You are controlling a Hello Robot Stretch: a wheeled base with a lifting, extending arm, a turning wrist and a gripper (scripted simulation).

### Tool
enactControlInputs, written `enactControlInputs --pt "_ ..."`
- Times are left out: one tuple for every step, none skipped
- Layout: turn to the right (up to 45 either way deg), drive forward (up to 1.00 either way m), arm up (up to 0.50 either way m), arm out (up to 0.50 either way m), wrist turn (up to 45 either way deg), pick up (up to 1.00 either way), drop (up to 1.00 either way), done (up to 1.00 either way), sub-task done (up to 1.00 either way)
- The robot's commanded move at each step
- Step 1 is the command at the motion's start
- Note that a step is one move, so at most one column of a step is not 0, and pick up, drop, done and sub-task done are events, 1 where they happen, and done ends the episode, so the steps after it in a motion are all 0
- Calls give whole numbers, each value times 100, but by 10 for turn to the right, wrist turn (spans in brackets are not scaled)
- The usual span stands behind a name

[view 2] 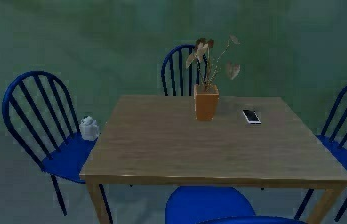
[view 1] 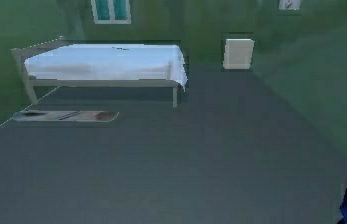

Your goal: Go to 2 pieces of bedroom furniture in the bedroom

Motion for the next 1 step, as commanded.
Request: enactControlInputs --pt "30 0 0 0 0 0 0 0 0"
